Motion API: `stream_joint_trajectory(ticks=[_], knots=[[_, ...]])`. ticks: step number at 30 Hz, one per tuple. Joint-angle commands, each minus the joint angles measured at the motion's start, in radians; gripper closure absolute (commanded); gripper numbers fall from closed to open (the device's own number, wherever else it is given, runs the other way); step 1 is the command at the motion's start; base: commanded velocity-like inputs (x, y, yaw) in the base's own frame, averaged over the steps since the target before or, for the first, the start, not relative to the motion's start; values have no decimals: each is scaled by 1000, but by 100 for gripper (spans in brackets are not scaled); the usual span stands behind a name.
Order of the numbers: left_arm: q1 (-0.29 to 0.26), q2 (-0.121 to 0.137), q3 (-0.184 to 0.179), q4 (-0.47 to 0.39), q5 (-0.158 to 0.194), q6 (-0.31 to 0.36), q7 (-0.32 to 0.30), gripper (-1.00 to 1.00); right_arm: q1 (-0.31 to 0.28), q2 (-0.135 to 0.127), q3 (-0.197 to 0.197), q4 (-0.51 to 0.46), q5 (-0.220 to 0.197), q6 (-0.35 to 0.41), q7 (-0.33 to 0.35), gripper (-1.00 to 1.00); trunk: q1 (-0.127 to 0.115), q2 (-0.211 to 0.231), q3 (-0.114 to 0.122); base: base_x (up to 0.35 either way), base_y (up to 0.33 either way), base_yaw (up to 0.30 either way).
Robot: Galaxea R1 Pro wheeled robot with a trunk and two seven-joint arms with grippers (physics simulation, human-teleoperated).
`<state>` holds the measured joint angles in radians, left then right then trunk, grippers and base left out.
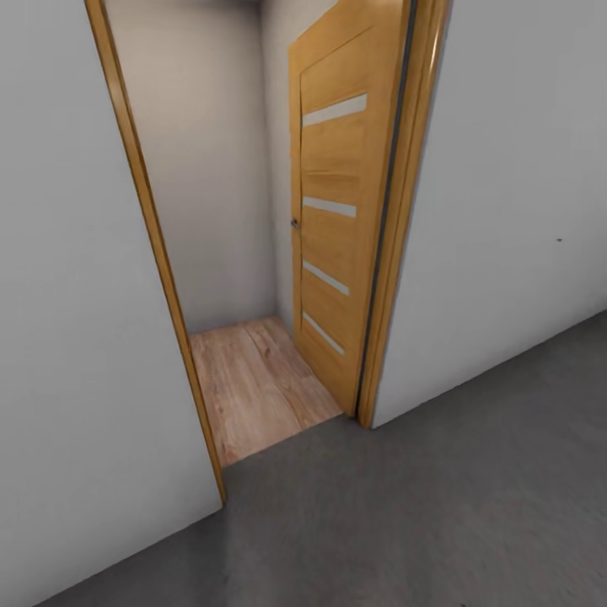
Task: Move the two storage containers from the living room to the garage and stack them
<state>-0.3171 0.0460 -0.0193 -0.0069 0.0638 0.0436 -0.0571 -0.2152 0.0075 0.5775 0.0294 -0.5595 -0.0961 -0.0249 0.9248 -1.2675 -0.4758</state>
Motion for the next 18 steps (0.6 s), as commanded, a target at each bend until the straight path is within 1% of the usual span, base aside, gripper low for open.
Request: stream_joint_trajectory(ticks=[1,12,18], knots=[[0,0,-2,-1,7,5,-3,-100,-1,3,8,3,-7,-5,-1,-100,1,0,-1,321,0,-1],[0,-1,-1,-1,7,3,-1,-100,-1,7,7,3,-10,-6,-2,-100,1,0,-1,321,0,-7],[0,-2,-1,-1,7,2,-1,-100,-1,10,8,3,-10,-5,-6,-100,1,0,-1,309,0,-207]])
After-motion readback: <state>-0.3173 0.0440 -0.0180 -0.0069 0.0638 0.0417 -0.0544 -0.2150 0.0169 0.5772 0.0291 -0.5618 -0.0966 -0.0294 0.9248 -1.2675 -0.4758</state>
